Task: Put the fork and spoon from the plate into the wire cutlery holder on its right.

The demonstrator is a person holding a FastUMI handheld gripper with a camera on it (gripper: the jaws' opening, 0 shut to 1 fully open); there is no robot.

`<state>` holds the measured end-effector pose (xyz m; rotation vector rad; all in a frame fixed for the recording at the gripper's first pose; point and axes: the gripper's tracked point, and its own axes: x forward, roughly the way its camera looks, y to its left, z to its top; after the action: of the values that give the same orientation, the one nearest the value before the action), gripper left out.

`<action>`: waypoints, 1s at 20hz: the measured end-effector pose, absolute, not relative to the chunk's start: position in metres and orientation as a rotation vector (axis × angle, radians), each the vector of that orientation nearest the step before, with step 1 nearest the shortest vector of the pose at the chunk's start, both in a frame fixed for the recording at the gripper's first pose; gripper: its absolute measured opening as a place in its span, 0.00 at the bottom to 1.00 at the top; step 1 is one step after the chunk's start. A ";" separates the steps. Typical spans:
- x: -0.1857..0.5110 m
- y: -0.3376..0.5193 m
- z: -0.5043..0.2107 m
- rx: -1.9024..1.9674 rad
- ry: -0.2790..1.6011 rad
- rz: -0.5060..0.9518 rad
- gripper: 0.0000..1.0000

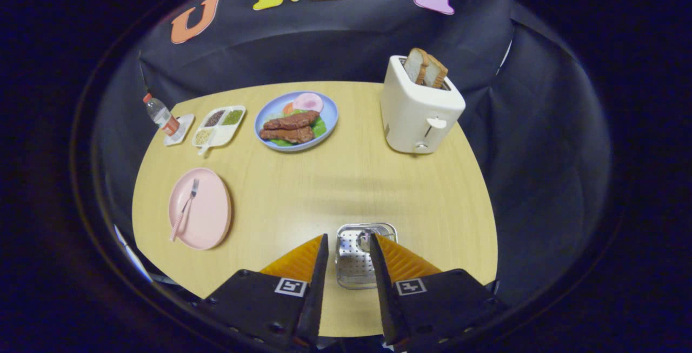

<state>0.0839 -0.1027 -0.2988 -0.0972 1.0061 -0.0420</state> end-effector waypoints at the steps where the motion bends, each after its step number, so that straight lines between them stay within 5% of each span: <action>1: 0.086 -0.093 -0.296 -0.099 0.988 -0.032 0.47; 8: 0.088 -0.003 -0.299 -0.119 0.930 0.059 0.86; 20: 0.071 0.154 -0.355 -0.068 0.993 0.138 0.92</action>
<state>0.0710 0.1540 -0.3554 -0.0677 0.9926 0.1377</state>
